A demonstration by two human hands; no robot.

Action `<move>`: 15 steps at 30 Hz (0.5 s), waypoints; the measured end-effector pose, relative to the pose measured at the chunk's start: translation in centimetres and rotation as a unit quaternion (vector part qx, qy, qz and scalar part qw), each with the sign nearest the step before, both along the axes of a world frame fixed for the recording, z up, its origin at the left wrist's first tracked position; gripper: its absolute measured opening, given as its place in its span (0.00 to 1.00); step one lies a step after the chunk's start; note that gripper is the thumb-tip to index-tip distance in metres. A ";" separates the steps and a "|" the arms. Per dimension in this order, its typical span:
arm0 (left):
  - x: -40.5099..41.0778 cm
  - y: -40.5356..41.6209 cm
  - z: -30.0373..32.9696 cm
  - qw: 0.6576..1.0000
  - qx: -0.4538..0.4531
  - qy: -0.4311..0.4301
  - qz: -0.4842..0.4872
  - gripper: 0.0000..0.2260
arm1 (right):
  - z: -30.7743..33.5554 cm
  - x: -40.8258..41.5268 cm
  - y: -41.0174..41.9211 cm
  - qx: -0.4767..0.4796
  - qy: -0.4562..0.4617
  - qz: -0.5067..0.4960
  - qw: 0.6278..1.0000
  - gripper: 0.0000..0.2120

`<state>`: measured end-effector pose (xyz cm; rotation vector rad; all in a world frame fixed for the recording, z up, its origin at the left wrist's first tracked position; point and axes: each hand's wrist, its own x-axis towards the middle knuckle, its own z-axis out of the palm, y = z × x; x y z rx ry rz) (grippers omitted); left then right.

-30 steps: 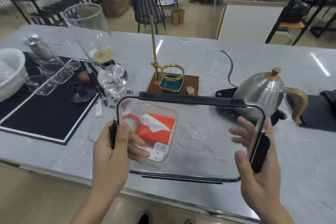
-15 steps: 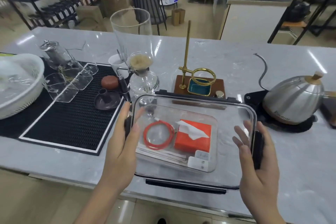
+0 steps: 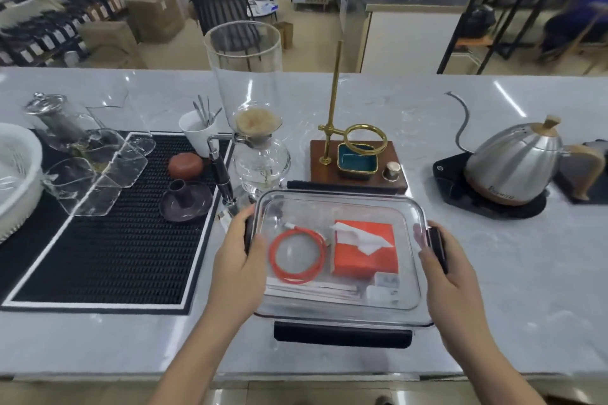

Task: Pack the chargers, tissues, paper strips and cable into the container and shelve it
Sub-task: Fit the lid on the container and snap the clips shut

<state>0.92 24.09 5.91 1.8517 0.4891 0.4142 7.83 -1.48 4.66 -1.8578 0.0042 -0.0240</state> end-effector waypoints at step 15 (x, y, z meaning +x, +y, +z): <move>3.0 1.9 -1.5 0.998 -0.003 0.066 0.011 0.16 | -0.5 2.1 2.3 -0.055 0.054 -0.032 0.997 0.12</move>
